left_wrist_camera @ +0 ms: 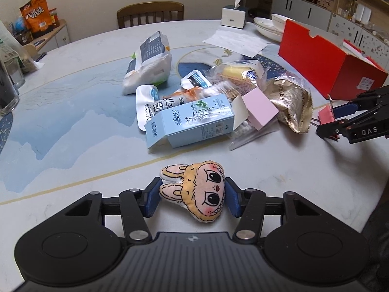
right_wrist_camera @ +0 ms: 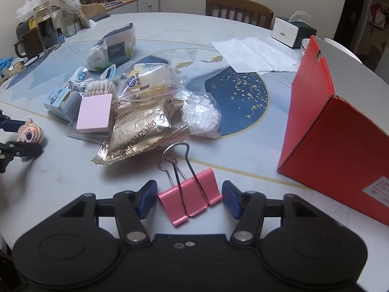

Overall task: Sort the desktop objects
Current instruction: 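Grasp the bunny keychain with the left tool while the right grasps the pink binder clip, then carry the bunny keychain and pink binder clip with both tools into the red box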

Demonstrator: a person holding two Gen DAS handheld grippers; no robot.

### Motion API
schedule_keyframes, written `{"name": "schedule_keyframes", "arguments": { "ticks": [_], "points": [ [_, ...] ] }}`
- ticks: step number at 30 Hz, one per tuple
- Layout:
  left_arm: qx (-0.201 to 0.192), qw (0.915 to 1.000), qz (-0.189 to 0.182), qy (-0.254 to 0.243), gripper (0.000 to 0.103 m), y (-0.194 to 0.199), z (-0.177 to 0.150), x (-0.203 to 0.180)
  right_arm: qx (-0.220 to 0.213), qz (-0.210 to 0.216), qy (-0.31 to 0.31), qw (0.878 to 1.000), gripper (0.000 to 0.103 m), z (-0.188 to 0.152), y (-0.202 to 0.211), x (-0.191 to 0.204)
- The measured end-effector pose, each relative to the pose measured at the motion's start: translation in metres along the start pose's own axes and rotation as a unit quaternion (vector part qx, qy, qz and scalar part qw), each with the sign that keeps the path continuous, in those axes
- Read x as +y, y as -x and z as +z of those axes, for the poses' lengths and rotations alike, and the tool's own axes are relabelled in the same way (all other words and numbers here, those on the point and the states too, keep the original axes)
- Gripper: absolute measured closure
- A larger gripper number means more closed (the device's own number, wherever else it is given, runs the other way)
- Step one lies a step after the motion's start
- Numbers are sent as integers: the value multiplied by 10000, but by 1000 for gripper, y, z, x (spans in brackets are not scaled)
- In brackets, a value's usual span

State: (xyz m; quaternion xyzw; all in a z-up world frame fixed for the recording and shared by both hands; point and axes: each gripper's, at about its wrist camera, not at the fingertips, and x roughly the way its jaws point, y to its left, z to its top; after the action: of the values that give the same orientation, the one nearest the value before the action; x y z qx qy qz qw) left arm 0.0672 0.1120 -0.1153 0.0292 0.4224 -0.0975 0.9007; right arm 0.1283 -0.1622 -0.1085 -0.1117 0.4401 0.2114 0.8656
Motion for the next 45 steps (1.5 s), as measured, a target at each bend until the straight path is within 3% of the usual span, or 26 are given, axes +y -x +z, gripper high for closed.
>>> {"name": "schedule_keyframes", "arguments": {
  "ticks": [12,23,32,45],
  "points": [
    [-315,9988,-362,-11,52,22,28,-6,-135,-78,-216,9996,45,8,43,-4],
    [-542,9973,-456,-177,52,32,72,-46,-492,348,-199,9980,45,23,73,-27],
    [-608,9953,-652,-389,52,35,114,-88,-825,615,-200,9945,45,47,105,-61],
    [-633,9898,-1005,-791,52,23,166,-152,-1203,526,-302,9909,45,68,134,-128]
  ]
}}
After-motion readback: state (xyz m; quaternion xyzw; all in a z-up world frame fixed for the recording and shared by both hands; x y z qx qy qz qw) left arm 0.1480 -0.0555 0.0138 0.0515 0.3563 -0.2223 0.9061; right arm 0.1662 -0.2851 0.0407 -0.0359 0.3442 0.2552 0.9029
